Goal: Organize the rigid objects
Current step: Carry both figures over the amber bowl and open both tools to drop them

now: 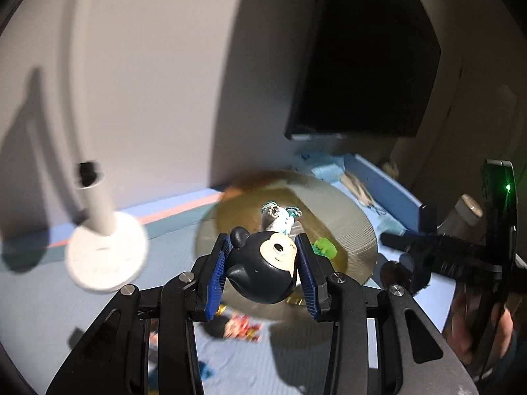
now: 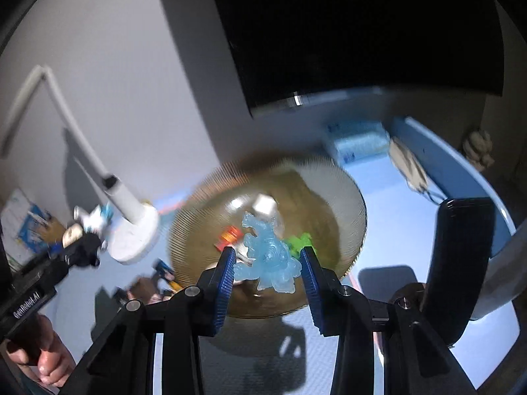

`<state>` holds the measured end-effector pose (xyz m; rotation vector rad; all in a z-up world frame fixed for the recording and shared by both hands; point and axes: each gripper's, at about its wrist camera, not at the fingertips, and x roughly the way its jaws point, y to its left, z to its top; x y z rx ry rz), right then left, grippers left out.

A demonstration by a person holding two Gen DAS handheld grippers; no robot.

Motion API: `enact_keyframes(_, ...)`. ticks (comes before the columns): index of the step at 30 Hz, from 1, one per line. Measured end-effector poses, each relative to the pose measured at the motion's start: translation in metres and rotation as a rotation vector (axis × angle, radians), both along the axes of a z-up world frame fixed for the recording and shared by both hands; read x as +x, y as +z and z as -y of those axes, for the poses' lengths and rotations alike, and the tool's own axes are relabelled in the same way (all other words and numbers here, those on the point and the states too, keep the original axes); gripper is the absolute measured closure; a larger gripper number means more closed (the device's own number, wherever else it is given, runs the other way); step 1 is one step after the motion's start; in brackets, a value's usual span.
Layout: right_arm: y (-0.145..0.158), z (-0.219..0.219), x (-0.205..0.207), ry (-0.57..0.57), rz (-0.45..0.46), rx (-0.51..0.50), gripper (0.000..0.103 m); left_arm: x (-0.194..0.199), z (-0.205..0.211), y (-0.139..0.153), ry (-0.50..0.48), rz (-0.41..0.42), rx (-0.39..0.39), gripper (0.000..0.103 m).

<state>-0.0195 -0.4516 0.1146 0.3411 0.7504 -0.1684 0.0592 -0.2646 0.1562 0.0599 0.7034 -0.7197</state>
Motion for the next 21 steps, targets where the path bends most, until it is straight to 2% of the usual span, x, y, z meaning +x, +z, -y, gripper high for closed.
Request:
enact_keyframes(3, -0.027, 0.005, 0.016, 0.04, -0.074, 0.041, 0.064, 0.014, 0.028, -0.022, -0.022, -0.037, 0.053, 0.067)
enact_keyframes(6, -0.047, 0.002, 0.022, 0.066, -0.127, 0.022, 0.064, 0.023, 0.045, -0.047, -0.035, -0.098, 0.077, 0.067)
enact_keyframes(9, -0.056, 0.0, 0.023, 0.093, -0.151, 0.004, 0.064, 0.028, 0.056, -0.063, -0.043, -0.121, 0.1, 0.067)
enact_keyframes(13, -0.06, -0.003, 0.025, 0.105, -0.177, -0.048, 0.064, 0.03, 0.061, -0.068, -0.056, -0.118, 0.117, 0.066)
enact_keyframes(16, -0.065, -0.001, 0.028, 0.115, -0.195, -0.038, 0.062, 0.028, 0.066, -0.069, -0.064, -0.117, 0.127, 0.065)
enact_keyframes(17, -0.066, 0.0, 0.03, 0.117, -0.196, -0.024, 0.056, 0.028, 0.066, -0.068, -0.067, -0.121, 0.121, 0.061)
enact_keyframes(19, -0.062, 0.003, 0.026, 0.111, -0.175, -0.002, 0.043, 0.028, 0.06, -0.063, -0.056, -0.122, 0.106, 0.036)
enact_keyframes(21, -0.052, 0.008, 0.014, 0.068, -0.125, -0.003, 0.042, 0.025, 0.042, -0.05, -0.032, -0.105, 0.065, 0.032)
